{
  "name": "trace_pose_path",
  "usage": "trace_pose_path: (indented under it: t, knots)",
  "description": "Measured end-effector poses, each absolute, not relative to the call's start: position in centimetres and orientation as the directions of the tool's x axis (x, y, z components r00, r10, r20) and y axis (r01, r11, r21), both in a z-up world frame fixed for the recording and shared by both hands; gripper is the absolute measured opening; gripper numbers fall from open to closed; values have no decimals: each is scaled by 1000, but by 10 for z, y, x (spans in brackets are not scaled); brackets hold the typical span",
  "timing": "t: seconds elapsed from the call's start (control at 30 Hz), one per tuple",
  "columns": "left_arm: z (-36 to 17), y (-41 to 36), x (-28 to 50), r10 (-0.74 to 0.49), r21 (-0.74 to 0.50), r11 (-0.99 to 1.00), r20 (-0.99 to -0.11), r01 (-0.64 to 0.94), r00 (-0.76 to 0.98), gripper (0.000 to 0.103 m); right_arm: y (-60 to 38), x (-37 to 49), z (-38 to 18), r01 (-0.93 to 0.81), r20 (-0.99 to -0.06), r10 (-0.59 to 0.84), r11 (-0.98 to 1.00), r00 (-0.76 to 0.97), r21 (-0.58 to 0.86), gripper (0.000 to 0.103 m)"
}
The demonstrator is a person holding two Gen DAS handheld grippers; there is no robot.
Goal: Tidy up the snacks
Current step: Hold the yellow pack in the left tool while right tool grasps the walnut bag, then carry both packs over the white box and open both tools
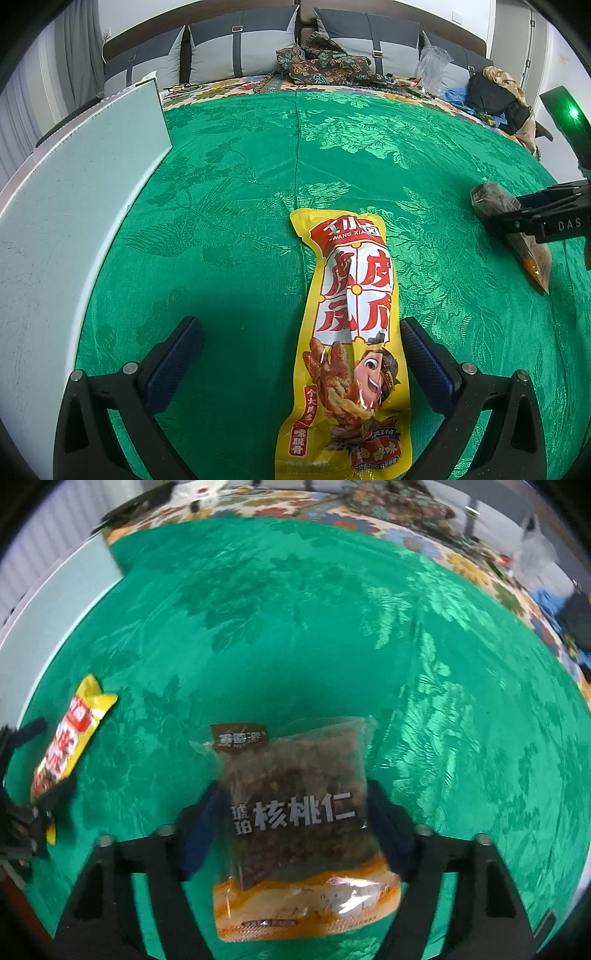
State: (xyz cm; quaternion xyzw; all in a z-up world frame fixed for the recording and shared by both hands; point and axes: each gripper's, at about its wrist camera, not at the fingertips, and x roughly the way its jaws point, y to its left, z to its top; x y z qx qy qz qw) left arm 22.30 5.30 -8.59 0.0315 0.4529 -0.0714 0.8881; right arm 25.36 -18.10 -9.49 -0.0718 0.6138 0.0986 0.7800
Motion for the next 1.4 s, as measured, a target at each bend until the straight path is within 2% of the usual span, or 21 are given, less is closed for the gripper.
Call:
trace_pose_path:
  t: [0.27, 0.43, 0.47, 0.5, 0.57, 0.67, 0.87, 1.0, 1.2, 1.27, 1.4]
  knots:
    - [-86, 53, 223, -98, -8, 988, -809, 156, 580, 103, -183, 253, -90, -149, -965, 53, 989, 258, 14, 68]
    - [-83, 51, 235, -84, -15, 990, -863, 141, 498, 101, -194, 239, -82, -78, -954, 141, 989, 264, 125, 67]
    - [-80, 49, 236, -90, -19, 989, -867, 148, 490, 84, -196, 234, -79, -65, -948, 166, 986, 271, 154, 67]
    - [-75, 46, 234, -102, -17, 985, -859, 171, 501, 46, -199, 229, -76, -51, -940, 196, 980, 278, 190, 67]
    - [-71, 42, 234, -108, -14, 981, -869, 195, 483, 48, -206, 214, -67, -18, -915, 267, 961, 302, 275, 67]
    - [-65, 59, 226, -190, -127, 978, -868, 164, 460, 47, -216, 190, -55, 17, -884, 328, 935, 333, 353, 67]
    - [-27, 81, 172, -301, -277, 953, -808, 124, 507, 48, -216, 151, -41, 8, -896, 300, 947, 327, 320, 67]
    - [26, 122, 136, -333, -341, 935, -743, 99, 580, 48, -185, 153, -10, -57, -859, 365, 927, 359, 370, 67]
    - [89, 234, 101, -167, -265, 963, -712, -41, 682, 48, -52, 180, 68, -292, -743, 551, 834, 379, 469, 67]
    - [96, 276, 90, -68, -207, 971, -720, -121, 691, 48, -9, 185, 85, -354, -710, 607, 792, 358, 498, 67]
    - [86, 342, 74, 56, -151, 956, -749, -252, 660, 48, 93, 185, 109, -468, -662, 689, 708, 294, 528, 67]
